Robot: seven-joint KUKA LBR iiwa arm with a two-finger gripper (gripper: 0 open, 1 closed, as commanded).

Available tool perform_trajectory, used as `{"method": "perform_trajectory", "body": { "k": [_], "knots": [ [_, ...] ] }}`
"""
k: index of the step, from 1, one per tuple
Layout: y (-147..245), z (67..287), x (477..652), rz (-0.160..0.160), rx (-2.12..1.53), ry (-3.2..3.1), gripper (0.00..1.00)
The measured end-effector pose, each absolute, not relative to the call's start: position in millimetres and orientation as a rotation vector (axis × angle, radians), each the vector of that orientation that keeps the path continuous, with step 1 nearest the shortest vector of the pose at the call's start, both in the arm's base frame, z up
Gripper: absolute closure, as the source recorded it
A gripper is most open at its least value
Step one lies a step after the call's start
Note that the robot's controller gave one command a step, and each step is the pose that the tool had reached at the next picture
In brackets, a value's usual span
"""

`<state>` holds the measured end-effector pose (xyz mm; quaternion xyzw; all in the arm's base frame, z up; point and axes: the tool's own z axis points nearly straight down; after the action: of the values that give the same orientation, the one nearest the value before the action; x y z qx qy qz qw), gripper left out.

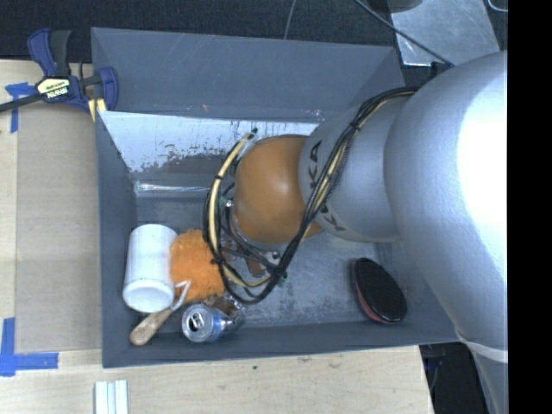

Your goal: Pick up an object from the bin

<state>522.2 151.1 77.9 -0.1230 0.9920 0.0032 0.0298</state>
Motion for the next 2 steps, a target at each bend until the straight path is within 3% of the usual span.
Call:
{"method": "perform_trajectory", "body": {
  "k": [2],
  "knots": [
    [151.1,77.8,522.0,0.010,-0.380,3.059,1.00]
  ]
}}
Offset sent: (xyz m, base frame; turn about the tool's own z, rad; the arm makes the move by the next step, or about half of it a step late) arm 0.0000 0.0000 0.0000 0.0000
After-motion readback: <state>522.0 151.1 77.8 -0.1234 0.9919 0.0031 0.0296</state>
